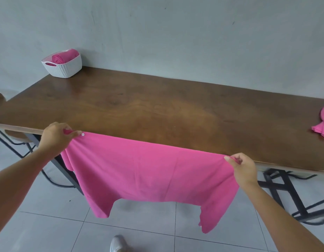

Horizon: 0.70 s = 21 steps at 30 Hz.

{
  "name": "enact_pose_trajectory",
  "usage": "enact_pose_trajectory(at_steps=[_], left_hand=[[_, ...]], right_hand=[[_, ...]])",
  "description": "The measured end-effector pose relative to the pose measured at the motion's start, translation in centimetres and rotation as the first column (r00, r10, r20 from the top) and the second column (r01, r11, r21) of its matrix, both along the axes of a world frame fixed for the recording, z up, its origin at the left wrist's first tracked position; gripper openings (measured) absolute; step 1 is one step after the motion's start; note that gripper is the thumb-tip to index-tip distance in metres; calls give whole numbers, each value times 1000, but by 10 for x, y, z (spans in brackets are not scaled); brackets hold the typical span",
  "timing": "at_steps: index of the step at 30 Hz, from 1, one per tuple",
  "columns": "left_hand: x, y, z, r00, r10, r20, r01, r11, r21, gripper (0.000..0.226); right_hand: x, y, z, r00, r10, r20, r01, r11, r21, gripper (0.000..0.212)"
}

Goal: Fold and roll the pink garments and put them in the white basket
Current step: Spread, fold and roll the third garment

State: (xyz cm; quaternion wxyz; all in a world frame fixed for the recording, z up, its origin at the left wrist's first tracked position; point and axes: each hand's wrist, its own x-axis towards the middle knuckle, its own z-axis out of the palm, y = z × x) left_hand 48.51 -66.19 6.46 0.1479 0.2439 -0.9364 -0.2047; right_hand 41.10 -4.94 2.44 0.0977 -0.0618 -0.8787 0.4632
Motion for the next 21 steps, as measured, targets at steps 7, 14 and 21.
enact_pose_trajectory(at_steps=[7,14,21], left_hand=[[-46,-15,-16,996,53,-69,-53,999,13,37],[-94,-24,-38,992,111,-63,-107,992,59,32],[-141,-39,-67,986,135,-96,-133,991,32,32]], right_hand=[[-43,-24,3,999,5,-53,2,990,142,19],[-97,-45,-17,993,-115,-16,113,924,367,20],[-141,-63,-34,985,-172,-27,167,892,420,17]])
